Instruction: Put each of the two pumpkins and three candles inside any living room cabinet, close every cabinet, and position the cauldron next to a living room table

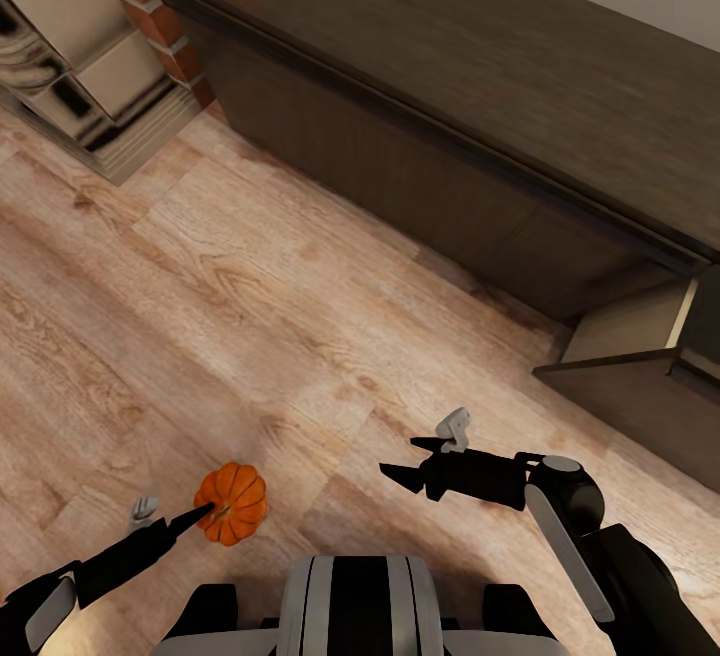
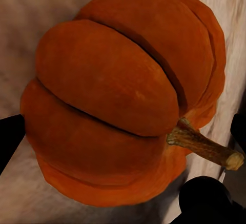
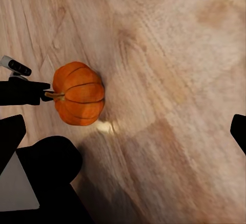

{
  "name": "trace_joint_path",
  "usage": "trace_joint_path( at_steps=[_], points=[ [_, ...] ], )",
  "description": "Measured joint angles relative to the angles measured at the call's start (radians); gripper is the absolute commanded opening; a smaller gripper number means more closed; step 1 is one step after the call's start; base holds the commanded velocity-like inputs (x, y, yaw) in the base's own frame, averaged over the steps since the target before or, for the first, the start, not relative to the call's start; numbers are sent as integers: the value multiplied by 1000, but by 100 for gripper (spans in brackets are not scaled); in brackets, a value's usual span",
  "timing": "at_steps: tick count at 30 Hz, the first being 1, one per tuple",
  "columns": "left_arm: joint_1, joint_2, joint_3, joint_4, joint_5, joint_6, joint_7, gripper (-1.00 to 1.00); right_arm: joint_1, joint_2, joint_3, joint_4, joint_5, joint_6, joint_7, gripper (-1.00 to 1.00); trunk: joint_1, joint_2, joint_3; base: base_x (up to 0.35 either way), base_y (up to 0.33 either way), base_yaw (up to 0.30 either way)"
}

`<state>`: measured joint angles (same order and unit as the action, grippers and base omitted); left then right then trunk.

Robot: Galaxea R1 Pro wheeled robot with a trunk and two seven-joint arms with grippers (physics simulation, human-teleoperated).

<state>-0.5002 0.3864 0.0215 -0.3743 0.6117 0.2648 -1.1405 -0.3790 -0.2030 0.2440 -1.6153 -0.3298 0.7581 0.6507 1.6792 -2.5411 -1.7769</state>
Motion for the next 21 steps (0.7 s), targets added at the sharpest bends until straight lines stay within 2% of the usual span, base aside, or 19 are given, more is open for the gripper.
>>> trace_joint_path(
  at_steps=[3,7,9,12,16,17,21],
  points=[
    [0,0,1,4,0,-1,19,100,0,-1,-9,0,-1,1,2,100,0,0,0,0,0,0],
    [-1,-2,2,7,7,0,87,100,1,-2,-33,0,-1,2,5,100,0,0,0,0,0,0],
    [-1,-6,1,7,6,-1,102,100,1,-5,-36,0,-1,3,6,100,0,0,0,0,0,0],
    [-5,-14,3,4,15,6,109,100,1,-8,-38,0,-1,3,6,100,0,0,0,0,0,0],
    [-13,-32,4,4,10,4,94,100,1,-10,-39,0,-2,3,6,100,0,0,0,0,0,0],
    [-14,-35,3,4,10,4,91,-100,1,-10,-39,0,-2,3,6,100,0,0,0,0,0,0],
    [-15,-41,-7,5,5,4,77,-100,2,-10,-40,0,-2,3,6,100,0,0,0,0,0,0]
  ],
)
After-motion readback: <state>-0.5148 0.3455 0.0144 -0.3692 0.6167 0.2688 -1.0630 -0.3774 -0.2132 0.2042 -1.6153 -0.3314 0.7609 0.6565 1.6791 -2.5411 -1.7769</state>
